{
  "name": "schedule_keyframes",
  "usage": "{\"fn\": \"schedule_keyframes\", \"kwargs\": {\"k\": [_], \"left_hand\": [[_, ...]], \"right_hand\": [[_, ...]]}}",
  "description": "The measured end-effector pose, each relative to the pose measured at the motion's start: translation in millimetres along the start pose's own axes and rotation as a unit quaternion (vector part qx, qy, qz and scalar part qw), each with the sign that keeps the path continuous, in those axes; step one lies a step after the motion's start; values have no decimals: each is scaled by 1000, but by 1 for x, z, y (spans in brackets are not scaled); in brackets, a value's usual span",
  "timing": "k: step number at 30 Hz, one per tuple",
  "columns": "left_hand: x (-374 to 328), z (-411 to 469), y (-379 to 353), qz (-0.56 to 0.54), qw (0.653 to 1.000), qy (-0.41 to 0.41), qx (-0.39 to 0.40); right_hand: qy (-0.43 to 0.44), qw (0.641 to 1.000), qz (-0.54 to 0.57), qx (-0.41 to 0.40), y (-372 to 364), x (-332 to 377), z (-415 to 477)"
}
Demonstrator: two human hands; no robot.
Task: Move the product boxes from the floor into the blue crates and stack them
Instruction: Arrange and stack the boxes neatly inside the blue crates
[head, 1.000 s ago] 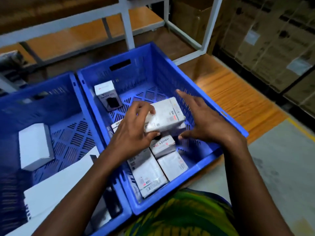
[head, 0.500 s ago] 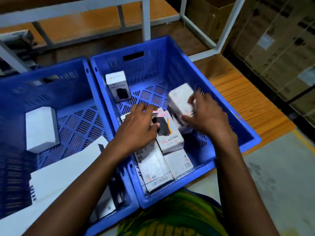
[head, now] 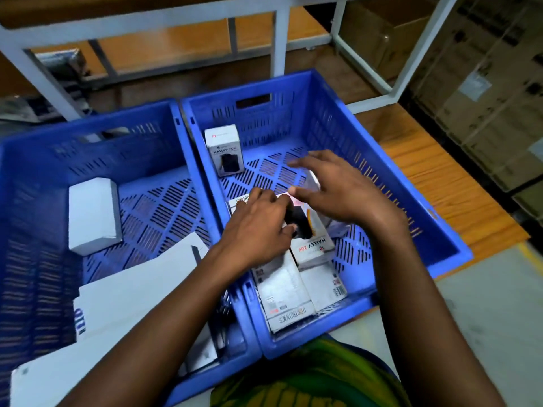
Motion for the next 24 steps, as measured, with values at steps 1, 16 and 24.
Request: {"fn": "schedule_keyframes", "kwargs": {"k": [1, 16, 24], "left_hand": [[1, -1, 0, 2, 1000, 1, -2], [65, -3, 32, 54, 986, 15, -159], [77, -9, 35, 35, 974, -5, -223]], "right_hand": [[16, 1000, 0, 12, 3, 10, 9], [206, 967, 16, -151, -7, 78, 39], [73, 995, -51, 33, 4, 44, 37]]}}
Point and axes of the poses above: each hand's wrist, its own z-axis towards the middle knuckle, its own y-axis out of the back of the hand, x = y × z, the point moved 5 cm from there along z, towards the middle knuckle, and after that the axes turned 14 degrees about z, right-handed, at the moved point
